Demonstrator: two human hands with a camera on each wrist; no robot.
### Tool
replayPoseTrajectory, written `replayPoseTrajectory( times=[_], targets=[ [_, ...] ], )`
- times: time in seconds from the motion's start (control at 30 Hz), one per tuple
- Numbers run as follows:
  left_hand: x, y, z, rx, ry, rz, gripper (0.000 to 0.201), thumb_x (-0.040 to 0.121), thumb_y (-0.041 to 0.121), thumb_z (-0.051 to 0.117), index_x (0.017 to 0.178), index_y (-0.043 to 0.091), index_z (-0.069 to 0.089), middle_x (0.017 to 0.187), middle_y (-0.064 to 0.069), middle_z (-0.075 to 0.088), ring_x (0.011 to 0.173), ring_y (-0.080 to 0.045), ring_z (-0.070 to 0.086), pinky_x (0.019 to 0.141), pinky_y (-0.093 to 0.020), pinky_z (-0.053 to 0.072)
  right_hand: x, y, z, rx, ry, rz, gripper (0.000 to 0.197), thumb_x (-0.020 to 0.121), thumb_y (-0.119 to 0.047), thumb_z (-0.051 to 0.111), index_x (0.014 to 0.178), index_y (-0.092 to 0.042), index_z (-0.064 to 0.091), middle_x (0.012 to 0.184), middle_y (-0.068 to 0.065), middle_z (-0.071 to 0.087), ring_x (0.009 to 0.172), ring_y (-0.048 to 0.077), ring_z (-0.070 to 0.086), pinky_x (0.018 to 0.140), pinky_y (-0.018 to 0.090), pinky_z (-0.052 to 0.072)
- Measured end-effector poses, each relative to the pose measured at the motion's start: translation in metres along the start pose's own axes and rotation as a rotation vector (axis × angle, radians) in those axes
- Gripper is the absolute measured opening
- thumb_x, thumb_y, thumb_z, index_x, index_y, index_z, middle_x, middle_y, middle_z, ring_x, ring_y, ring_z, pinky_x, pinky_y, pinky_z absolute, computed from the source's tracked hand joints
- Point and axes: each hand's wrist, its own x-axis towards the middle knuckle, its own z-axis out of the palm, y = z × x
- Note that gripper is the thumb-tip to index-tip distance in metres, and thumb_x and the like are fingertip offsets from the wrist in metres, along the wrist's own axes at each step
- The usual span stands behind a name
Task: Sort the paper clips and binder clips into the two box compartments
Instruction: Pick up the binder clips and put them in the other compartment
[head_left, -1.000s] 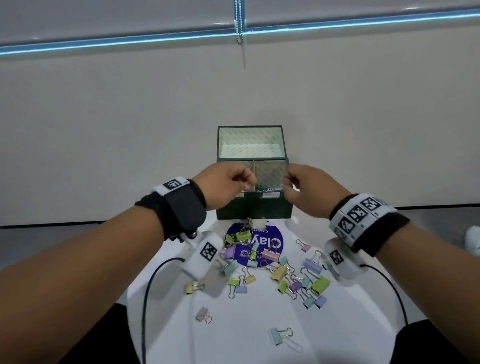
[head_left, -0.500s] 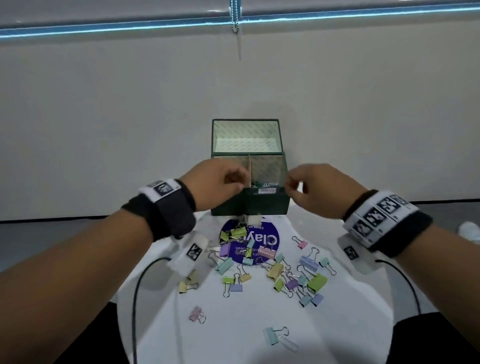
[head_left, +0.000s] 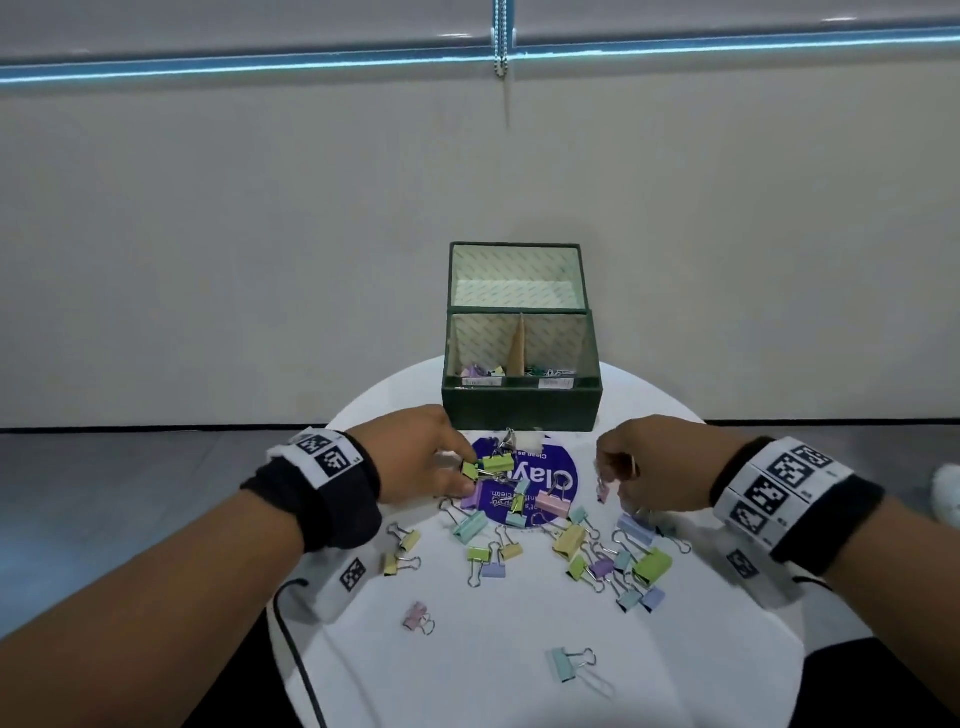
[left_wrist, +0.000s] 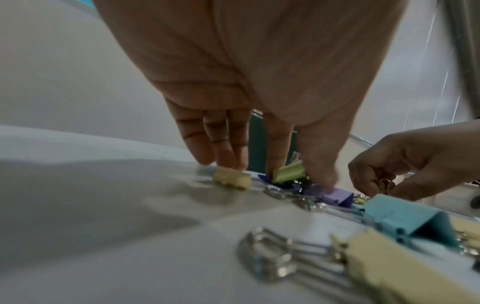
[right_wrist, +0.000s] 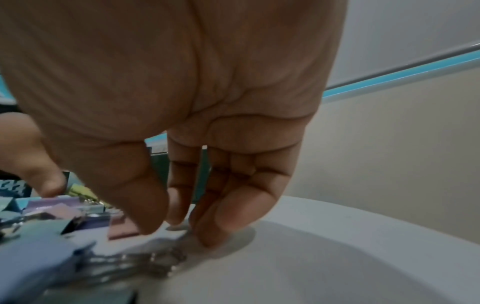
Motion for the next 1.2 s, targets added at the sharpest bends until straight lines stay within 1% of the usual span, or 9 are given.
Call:
replayPoseTrajectory(
  times=[0.1,0.3,0.43,0.5,0.6,0.7,0.83,1.03,1.2],
  targets=[
    [0.0,0.001,0.002,0.018,0.031,0.011,0.04,0.08,0.06,0.067,0.115,0.039,0.065,0.112,0.014,0.052,0.101,-0.009,0.054,0.091,-0.032,0.05,-0.001,-0.01,-0.001,0.062,-0.054,-0.043,0.036,0.082,-0.018,0.069,0.109,-0.041,0.064,0.102,-0.017,0.063,0.092,0.006,0.058,0.078,0.022,0.051],
    [-0.011,-0.001,0.001,-0.068,0.17,0.058,0.034,0.074,0.045,0.077,0.095,0.035,0.052,0.09,0.015,0.056,0.083,-0.01,0.056,0.077,-0.033,0.054,0.003,-0.016,0.004,0.01,-0.032,-0.092,0.009,0.087,-0.027,0.071,0.089,-0.031,0.063,0.088,-0.011,0.065,0.084,0.009,0.06,0.07,0.019,0.046],
    [-0.015,-0.008,-0.004,-0.06,0.339,0.026,0.029,0.083,0.034,0.07,0.106,0.032,0.054,0.086,0.015,0.059,0.079,-0.009,0.058,0.076,-0.032,0.054,0.002,-0.015,-0.006,0.164,0.059,-0.058,0.013,0.084,-0.016,0.061,0.087,-0.028,0.059,0.088,-0.01,0.068,0.084,0.014,0.064,0.074,0.028,0.055],
    [-0.017,-0.017,-0.007,-0.112,0.389,-0.022,0.032,0.087,0.026,0.065,0.117,0.031,0.055,0.081,0.015,0.061,0.075,-0.006,0.059,0.074,-0.027,0.051,0.003,-0.019,-0.011,0.328,0.13,-0.061,0.019,0.084,-0.005,0.053,0.082,-0.024,0.053,0.082,-0.007,0.066,0.074,0.017,0.064,0.067,0.033,0.055],
    [-0.02,-0.029,-0.012,-0.212,0.341,-0.116,0.026,0.084,0.027,0.07,0.108,0.03,0.059,0.08,0.015,0.064,0.076,-0.004,0.06,0.077,-0.029,0.052,0.008,-0.033,-0.011,0.308,0.063,-0.047,0.022,0.083,0.001,0.047,0.08,-0.021,0.047,0.083,0.002,0.06,0.077,0.02,0.055,0.063,0.026,0.042],
    [-0.023,-0.029,-0.01,-0.279,0.206,-0.106,0.027,0.077,0.028,0.079,0.097,0.033,0.062,0.092,0.015,0.066,0.077,-0.003,0.061,0.074,-0.023,0.05,0.018,-0.056,-0.004,0.185,-0.037,-0.009,0.01,0.086,-0.022,0.063,0.084,-0.021,0.053,0.091,0.003,0.063,0.081,0.018,0.054,0.068,0.028,0.046],
    [-0.025,-0.02,-0.001,-0.056,0.099,-0.03,0.027,0.082,0.031,0.071,0.106,0.036,0.06,0.103,0.018,0.061,0.089,-0.005,0.059,0.071,-0.016,0.042,0.03,-0.076,-0.002,0.024,0.043,0.008,0.028,0.094,-0.044,0.059,0.096,-0.018,0.066,0.09,0.001,0.065,0.084,0.018,0.061,0.074,0.03,0.052],
    [-0.022,-0.021,0.007,0.026,0.117,-0.004,0.026,0.082,0.028,0.064,0.103,0.037,0.052,0.094,0.016,0.059,0.084,-0.009,0.057,0.073,-0.023,0.048,0.036,-0.09,-0.001,-0.022,-0.032,-0.02,0.018,0.093,-0.024,0.058,0.101,-0.012,0.068,0.095,0.006,0.067,0.089,0.022,0.064,0.081,0.033,0.057],
    [-0.024,-0.027,0.003,0.027,0.136,-0.013,0.025,0.078,0.032,0.065,0.098,0.038,0.051,0.091,0.013,0.061,0.081,-0.011,0.056,0.072,-0.027,0.051,0.038,-0.085,-0.024,0.212,0.054,-0.107,0.013,0.085,-0.021,0.066,0.089,-0.009,0.068,0.088,0.007,0.07,0.073,0.016,0.059,0.075,0.035,0.058]
  ],
)
